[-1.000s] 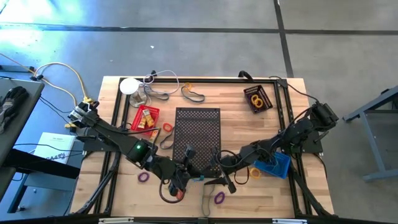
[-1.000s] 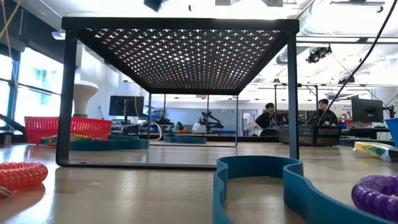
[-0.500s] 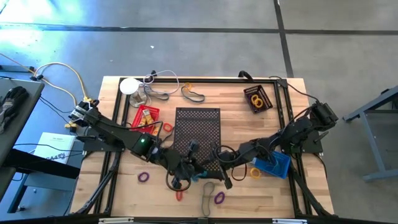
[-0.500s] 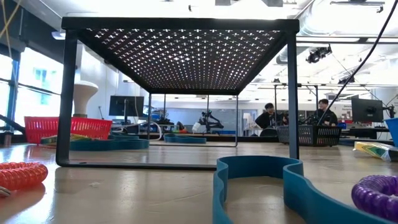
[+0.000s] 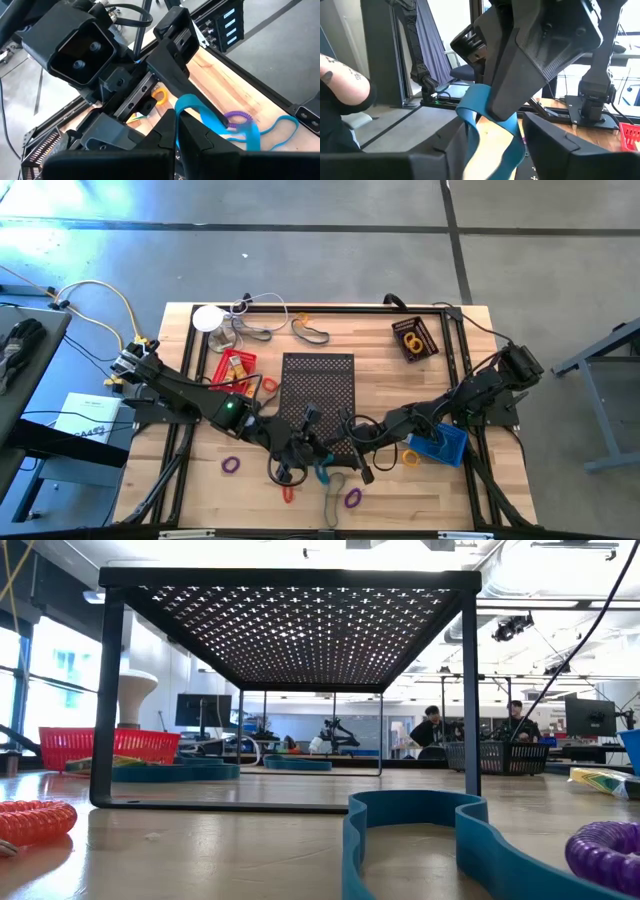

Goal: Pick & Place Office Desk Supplies
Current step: Put the blue rubber band into the blue bin

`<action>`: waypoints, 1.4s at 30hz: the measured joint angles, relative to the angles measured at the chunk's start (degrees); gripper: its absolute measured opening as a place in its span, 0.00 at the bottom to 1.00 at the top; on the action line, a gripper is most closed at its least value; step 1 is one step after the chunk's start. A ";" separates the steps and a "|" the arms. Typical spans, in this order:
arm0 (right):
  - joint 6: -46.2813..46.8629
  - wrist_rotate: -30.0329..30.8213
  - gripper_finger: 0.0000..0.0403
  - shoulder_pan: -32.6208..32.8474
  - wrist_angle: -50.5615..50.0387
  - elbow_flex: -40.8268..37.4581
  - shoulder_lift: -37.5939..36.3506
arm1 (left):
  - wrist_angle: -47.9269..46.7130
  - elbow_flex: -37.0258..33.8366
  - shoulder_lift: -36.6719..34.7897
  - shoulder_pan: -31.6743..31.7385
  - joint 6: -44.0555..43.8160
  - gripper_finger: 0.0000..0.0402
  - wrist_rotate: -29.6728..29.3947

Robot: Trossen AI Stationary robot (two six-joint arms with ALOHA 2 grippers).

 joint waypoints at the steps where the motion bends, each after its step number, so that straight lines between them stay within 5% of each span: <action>1: -0.02 0.00 0.40 0.00 -0.01 0.00 0.00 | 0.00 0.00 0.00 0.00 0.07 0.00 0.00; 11: -3.20 0.11 0.02 -0.07 -0.03 0.00 -0.01 | 0.20 -0.02 0.00 0.00 0.60 0.00 0.09; 22: -3.34 0.24 0.01 -0.04 -0.13 0.00 -0.02 | -0.02 -0.07 0.11 0.02 -0.05 0.02 -2.39; 27: -3.59 1.13 0.01 0.06 -1.58 0.00 -0.02 | 0.12 -0.11 0.95 -1.08 0.31 0.15 -3.33; 35: -4.55 3.50 0.01 2.04 -5.45 -0.04 -0.43 | -0.23 -0.13 1.84 -4.24 1.42 0.36 -13.84; 42: -6.43 18.35 0.01 7.46 -14.57 -0.01 -5.06 | -1.66 -0.11 1.84 -7.45 -1.29 0.39 -15.25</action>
